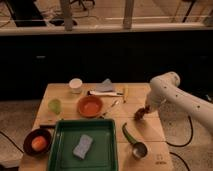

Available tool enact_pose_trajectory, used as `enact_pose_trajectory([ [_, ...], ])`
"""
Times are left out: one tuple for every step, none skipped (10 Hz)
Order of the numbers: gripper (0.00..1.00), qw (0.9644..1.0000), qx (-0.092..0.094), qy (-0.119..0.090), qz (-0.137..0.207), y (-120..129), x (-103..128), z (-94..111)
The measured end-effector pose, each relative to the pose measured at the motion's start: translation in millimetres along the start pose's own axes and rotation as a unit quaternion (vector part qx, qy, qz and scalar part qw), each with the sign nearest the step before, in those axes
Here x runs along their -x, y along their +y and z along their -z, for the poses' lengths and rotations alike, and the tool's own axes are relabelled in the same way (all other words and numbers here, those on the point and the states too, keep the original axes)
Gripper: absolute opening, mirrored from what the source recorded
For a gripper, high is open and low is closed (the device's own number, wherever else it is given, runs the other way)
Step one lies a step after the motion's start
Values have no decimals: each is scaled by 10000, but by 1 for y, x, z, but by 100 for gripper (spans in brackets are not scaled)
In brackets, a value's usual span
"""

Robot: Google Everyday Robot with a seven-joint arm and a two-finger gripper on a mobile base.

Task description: Place grapes in red bowl

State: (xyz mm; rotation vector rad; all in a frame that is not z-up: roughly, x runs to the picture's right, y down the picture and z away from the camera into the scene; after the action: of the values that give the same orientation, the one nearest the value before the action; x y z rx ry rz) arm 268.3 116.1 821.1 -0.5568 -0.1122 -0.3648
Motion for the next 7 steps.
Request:
enact_pose_trajectory([
  [2,10000,-58,14,17,-1,0,1],
  [2,9999,-112,46,44,-2,-1,2],
  [2,9997,-182,76,105,-7,5,10],
  [2,9996,-224,85,150,-12,9,16],
  [2,9995,-245,105,189,-13,10,20],
  [2,9993,-276,122,230,-15,13,24],
  [2,9990,-307,137,281,-17,15,25],
])
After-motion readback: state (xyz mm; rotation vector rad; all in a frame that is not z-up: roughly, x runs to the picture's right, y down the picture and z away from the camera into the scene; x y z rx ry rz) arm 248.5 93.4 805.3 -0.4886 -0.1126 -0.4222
